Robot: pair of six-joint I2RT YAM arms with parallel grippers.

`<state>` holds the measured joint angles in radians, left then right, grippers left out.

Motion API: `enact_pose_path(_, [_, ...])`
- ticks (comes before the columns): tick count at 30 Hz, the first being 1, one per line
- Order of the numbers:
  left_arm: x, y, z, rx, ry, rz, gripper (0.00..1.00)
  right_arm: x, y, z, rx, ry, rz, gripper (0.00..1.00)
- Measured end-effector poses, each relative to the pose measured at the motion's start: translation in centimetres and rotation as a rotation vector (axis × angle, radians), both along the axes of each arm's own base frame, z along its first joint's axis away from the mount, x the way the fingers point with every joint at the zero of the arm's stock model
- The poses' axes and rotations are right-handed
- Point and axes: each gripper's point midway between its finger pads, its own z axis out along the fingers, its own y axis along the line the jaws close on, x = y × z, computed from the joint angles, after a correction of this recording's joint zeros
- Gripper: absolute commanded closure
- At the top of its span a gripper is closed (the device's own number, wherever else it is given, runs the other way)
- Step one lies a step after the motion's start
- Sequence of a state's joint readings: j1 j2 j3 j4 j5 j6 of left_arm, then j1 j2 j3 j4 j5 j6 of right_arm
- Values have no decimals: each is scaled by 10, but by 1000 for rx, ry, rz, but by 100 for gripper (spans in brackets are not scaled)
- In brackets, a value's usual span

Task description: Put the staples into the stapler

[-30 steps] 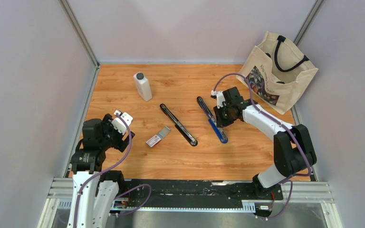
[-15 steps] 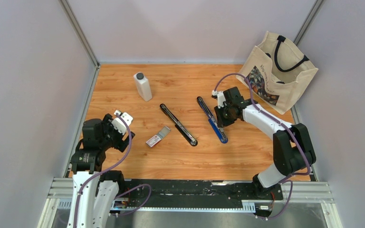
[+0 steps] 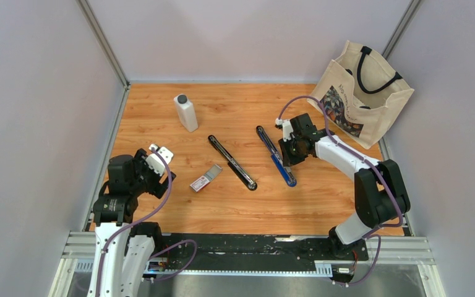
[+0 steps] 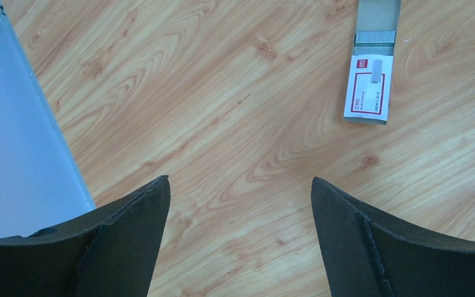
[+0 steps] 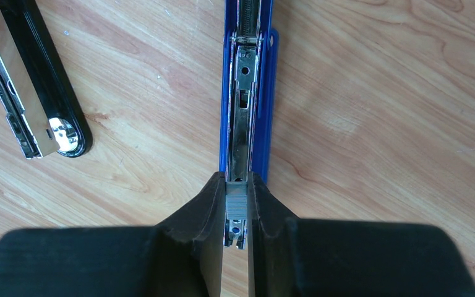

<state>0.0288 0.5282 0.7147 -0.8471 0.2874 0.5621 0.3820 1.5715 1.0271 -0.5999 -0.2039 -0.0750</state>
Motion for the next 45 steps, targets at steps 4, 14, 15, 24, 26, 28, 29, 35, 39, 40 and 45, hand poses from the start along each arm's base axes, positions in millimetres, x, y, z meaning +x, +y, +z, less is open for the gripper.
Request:
enact_pose_path(4, [0,0,0,0,0,0,8,0,0,0,0,0,0,87])
enact_pose_path(14, [0,0,0,-1,1,0,8,-1,0,-6,-4,10,0,87])
enact_pose_path(15, [0,0,0,-1,0,0,8,0,0,-6,-3,9,0,87])
enact_pose_path(24, [0,0,0,-1,1,1,8,0,0,-6,-3,6,0,87])
enact_pose_path(26, [0,0,-1,-1,2,1,8,0,0,-6,-3,5,-1,87])
enact_pose_path(28, [0,0,-2,-1,4,2,8,0,0,-7,-3,4,-1,87])
enact_pose_path(29, [0,0,-2,-2,4,3,8,0,0,-6,-3,3,-1,87])
enact_pose_path(35, [0,0,-2,-3,4,3,8,0,-1,-6,-5,-2,-3,88])
enact_pose_path(39, [0,0,-2,-5,4,1,8,0,-2,-6,-9,-4,-5,87])
enact_pose_path(40, [0,0,-2,-5,4,1,8,0,-2,-6,-10,-4,-5,87])
enact_pose_path(45, [0,-1,-2,-8,5,0,8,0,-1,-6,-11,-5,-3,85])
